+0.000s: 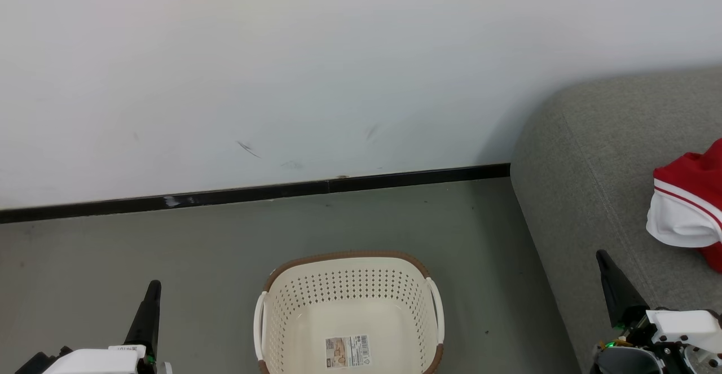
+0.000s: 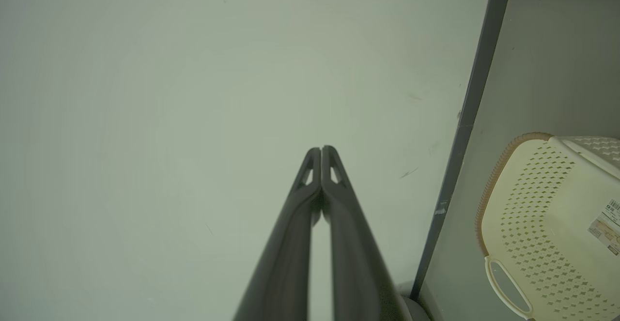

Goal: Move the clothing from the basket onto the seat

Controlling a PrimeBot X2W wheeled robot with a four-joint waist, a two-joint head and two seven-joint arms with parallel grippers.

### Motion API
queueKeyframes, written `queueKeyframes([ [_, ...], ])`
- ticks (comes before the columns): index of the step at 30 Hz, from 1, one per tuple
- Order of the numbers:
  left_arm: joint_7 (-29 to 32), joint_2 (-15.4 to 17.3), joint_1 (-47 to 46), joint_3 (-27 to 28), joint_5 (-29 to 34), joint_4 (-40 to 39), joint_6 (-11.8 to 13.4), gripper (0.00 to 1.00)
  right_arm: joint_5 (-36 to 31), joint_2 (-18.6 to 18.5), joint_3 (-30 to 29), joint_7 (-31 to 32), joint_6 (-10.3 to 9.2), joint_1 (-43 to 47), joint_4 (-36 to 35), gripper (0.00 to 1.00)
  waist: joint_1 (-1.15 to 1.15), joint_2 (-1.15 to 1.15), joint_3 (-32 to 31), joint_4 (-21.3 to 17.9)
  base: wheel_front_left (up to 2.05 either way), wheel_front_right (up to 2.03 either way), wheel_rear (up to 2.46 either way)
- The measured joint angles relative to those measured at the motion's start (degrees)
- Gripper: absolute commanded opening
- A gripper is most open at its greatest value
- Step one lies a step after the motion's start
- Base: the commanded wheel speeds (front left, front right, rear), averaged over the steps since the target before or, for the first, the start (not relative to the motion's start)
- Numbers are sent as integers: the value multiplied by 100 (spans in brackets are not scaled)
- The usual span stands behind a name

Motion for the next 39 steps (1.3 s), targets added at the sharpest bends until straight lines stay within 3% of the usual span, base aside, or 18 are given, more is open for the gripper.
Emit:
queueKeyframes([
  [39,41,-1,-16,9,0,12,-1,0,-8,19,-43,16,-1,-20,9,0,0,0,0,0,0,0,0],
])
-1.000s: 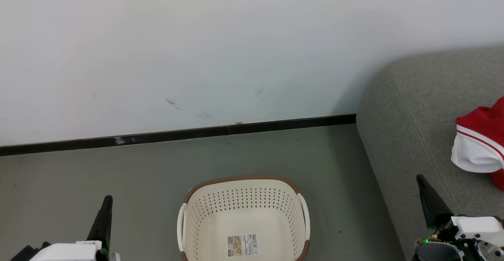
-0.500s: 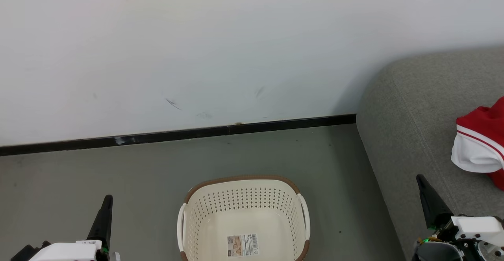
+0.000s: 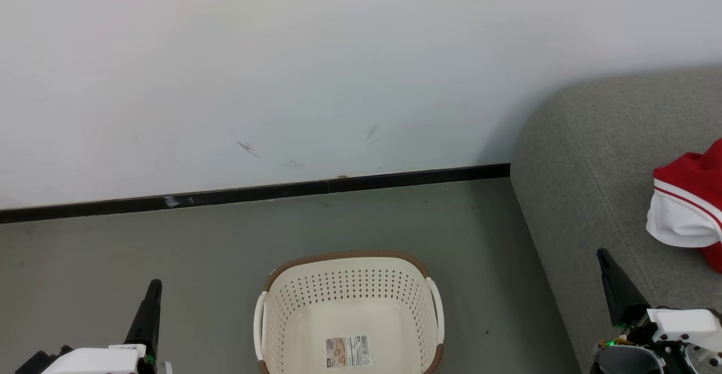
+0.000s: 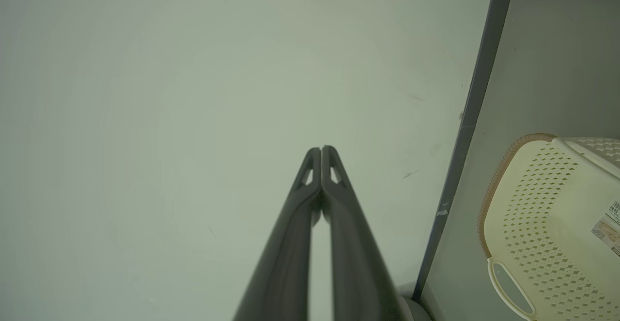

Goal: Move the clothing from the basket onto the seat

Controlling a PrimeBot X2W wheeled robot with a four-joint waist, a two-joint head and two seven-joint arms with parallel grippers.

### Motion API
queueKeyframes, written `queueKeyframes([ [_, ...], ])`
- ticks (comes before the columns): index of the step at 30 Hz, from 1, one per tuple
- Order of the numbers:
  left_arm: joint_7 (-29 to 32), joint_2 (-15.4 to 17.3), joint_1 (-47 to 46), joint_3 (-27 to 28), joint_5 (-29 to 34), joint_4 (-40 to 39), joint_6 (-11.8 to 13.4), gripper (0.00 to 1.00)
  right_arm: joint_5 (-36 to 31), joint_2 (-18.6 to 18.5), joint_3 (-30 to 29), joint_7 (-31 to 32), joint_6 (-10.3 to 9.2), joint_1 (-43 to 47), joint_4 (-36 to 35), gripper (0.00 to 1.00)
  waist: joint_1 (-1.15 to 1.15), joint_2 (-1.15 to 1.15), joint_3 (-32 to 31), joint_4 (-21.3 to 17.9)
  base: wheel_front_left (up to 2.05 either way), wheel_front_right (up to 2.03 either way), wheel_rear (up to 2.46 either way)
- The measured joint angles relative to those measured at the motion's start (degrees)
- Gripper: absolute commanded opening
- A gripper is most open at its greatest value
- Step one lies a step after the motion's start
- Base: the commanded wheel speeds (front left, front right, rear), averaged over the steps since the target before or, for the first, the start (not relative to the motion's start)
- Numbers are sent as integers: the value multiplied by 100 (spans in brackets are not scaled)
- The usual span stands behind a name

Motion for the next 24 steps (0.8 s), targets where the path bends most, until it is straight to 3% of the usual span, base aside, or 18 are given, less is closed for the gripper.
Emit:
queueKeyframes([
  [24,1,0,-1,1,0,4,0,0,-9,16,-30,33,0,0,4,0,0,0,0,0,0,0,0],
])
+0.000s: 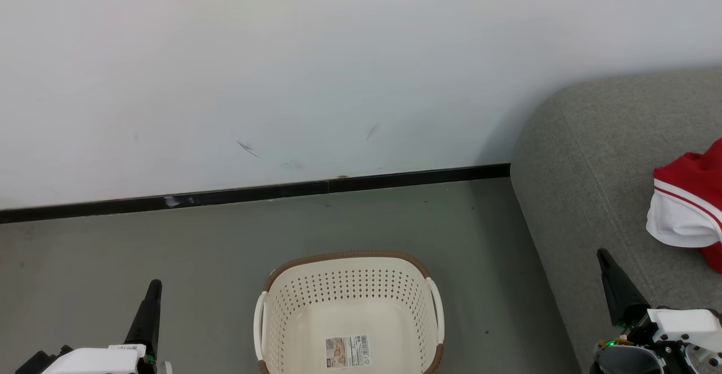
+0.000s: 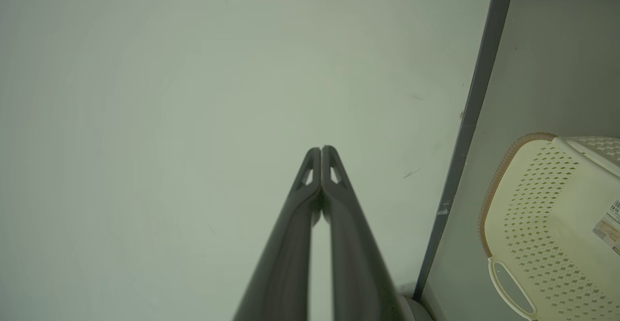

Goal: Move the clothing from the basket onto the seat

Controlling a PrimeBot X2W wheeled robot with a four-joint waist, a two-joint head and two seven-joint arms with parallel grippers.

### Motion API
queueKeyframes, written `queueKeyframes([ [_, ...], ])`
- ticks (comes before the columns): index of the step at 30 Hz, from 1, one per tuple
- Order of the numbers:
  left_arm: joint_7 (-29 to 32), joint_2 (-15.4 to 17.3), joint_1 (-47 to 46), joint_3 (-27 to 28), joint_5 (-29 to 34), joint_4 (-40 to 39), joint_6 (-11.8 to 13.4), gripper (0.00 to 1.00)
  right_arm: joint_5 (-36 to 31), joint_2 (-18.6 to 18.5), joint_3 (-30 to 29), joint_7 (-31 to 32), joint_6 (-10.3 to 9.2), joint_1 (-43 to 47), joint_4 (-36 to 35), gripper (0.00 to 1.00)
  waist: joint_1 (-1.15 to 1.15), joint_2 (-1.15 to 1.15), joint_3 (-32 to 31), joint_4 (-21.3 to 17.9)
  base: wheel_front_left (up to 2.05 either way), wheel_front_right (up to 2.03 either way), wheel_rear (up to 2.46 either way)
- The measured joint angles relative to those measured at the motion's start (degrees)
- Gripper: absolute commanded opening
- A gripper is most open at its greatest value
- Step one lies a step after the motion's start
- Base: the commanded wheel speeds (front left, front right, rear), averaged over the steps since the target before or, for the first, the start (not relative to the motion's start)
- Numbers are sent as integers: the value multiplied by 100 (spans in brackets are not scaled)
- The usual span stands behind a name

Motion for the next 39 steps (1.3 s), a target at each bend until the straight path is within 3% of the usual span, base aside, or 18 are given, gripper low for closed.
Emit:
queueKeyframes([
  [39,0,-2,-1,4,0,-8,0,0,-15,25,-34,16,0,-1,2,0,0,0,1,0,0,0,0],
])
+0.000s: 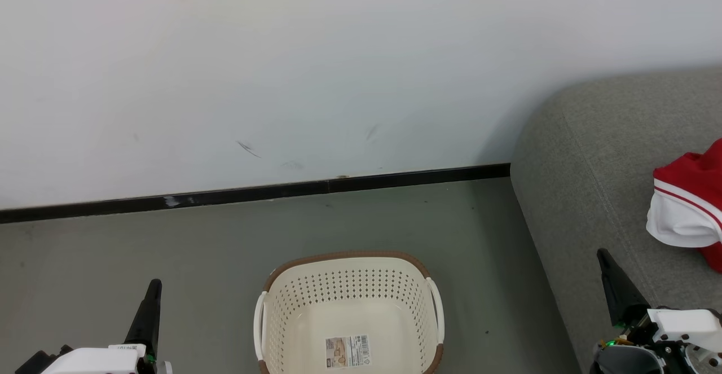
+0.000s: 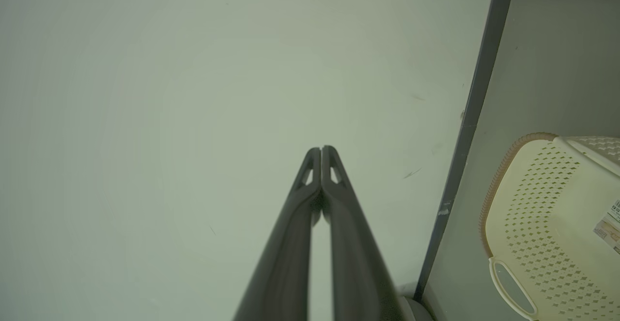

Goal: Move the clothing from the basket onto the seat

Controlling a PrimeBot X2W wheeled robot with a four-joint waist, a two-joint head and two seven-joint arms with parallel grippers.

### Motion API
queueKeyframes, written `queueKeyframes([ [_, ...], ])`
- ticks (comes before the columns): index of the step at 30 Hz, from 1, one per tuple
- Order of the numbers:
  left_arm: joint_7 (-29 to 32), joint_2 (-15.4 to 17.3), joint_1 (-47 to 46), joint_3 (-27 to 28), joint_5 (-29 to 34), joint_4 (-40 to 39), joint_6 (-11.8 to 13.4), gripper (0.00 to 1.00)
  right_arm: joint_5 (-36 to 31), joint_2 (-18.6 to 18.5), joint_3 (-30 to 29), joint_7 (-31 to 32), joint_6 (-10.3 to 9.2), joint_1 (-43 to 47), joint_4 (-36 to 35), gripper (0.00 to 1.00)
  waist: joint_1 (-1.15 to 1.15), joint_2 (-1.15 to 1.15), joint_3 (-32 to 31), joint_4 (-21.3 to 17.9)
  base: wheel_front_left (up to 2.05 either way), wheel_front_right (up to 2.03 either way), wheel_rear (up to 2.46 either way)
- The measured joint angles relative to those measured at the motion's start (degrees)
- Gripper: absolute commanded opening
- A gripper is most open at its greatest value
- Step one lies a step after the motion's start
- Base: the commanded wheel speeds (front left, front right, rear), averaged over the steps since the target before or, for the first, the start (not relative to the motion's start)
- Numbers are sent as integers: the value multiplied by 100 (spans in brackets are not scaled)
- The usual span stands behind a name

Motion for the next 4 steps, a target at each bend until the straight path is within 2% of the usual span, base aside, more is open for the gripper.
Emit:
queueKeyframes([
  [4,0,-1,0,0,0,0,0,0,0,1,-3,0,1,0,0,0,0,0,0,0,0,0,0],
])
